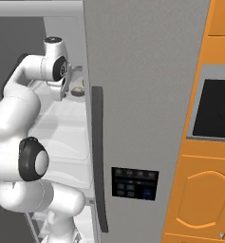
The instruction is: Place two dumplings into each of the tupperware containers and then place the containers in the fridge.
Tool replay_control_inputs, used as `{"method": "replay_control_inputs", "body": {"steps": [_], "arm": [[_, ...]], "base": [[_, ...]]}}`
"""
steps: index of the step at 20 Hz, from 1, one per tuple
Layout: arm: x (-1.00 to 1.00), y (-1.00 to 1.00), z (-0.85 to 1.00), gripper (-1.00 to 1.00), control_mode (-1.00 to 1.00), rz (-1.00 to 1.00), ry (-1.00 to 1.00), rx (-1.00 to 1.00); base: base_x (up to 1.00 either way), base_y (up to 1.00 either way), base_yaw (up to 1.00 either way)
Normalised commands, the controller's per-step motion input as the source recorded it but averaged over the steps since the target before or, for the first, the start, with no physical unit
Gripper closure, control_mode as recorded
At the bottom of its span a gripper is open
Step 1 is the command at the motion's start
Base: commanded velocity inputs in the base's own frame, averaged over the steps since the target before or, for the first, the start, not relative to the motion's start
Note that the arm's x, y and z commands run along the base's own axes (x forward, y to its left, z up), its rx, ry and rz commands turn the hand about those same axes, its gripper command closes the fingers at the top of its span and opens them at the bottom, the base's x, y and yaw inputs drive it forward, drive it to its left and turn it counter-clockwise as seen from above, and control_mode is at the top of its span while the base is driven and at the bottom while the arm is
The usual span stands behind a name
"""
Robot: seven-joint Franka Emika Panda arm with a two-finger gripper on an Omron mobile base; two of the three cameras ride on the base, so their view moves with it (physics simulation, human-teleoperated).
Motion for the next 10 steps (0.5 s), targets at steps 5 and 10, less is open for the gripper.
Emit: {"method": "replay_control_inputs", "body": {"steps": [5, 10], "arm": [[0.28, 0.0, -0.13, -1.0, -1.0, 0.0, 0.0, 0.0], [0.1, 0.0, -0.1, -1.0, -1.0, 0.0, -0.01, 0.0]], "base": [[0.0, 0.0, 0.0], [0.0, 0.0, 0.0]]}}
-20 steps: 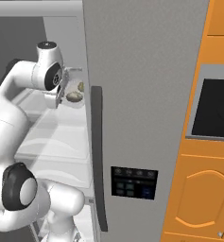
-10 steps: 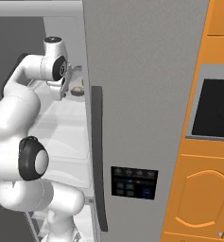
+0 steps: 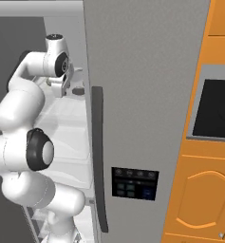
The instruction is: Place two dumplings into each of the tupperware containers and then place the containers in the fridge.
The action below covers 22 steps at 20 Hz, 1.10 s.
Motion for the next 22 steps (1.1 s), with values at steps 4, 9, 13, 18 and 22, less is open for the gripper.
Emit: {"method": "replay_control_inputs", "body": {"steps": [4, 9, 13, 18, 22], "arm": [[-0.18, 0.0, 0.0, -1.0, -1.0, -0.01, -0.15, 0.0], [-0.47, 0.0, 0.01, -1.0, -1.0, -0.03, -0.24, 0.02], [-0.65, 0.0, 0.46, -1.0, -1.0, -0.02, -0.11, 0.04], [-0.86, -0.01, 0.61, -1.0, -1.0, -0.01, 0.0, 0.01], [-1.0, -0.07, 0.03, -1.0, -1.0, -0.04, -0.01, 0.0]], "base": [[0.0, 0.0, 0.0], [0.0, 0.0, 0.0], [0.0, 0.0, 0.0], [0.0, 0.0, 0.0], [0.0, 0.0, 0.0]]}}
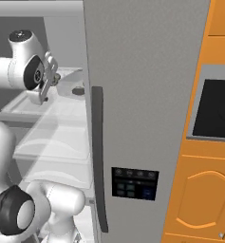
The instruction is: Place two dumplings into each of the tupperware containers and then place the containers in the fridge.
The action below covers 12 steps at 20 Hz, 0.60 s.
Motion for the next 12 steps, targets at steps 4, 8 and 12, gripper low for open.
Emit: {"method": "replay_control_inputs", "body": {"steps": [4, 8, 12], "arm": [[-1.0, -0.14, -0.12, -1.0, -1.0, -0.02, -0.05, 0.0], [-1.0, -0.21, -0.14, -1.0, -1.0, -0.02, -0.02, 0.01], [-1.0, -0.38, -0.05, -1.0, -1.0, -0.04, -0.03, 0.06]], "base": [[0.0, 0.0, 0.0], [0.0, 0.0, 0.0], [0.0, 0.0, 0.0]]}}
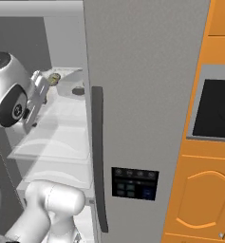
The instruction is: Place two dumplings into each of the tupperware containers and then place the containers in the fridge.
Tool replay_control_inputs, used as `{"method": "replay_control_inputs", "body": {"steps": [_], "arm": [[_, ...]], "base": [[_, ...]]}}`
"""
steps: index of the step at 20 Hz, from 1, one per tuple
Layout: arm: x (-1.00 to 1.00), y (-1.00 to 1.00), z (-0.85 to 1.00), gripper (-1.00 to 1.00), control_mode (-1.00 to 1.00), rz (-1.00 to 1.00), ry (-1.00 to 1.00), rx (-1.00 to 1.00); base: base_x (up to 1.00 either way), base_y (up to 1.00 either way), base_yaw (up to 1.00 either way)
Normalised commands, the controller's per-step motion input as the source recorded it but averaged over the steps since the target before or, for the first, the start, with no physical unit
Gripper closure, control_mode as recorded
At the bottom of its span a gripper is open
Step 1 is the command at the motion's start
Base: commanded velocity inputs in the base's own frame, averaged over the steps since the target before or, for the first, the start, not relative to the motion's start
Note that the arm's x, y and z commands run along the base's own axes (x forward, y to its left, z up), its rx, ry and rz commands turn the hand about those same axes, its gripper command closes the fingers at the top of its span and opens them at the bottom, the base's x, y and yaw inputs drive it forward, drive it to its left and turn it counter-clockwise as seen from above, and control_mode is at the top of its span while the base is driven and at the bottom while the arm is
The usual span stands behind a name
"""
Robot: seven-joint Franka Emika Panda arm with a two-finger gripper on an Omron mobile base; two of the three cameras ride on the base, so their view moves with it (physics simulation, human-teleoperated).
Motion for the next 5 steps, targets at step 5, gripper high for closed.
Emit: {"method": "replay_control_inputs", "body": {"steps": [5], "arm": [[-1.0, -0.03, -0.07, -1.0, -1.0, -0.01, 0.0, 0.01]], "base": [[0.0, 0.0, 0.0]]}}
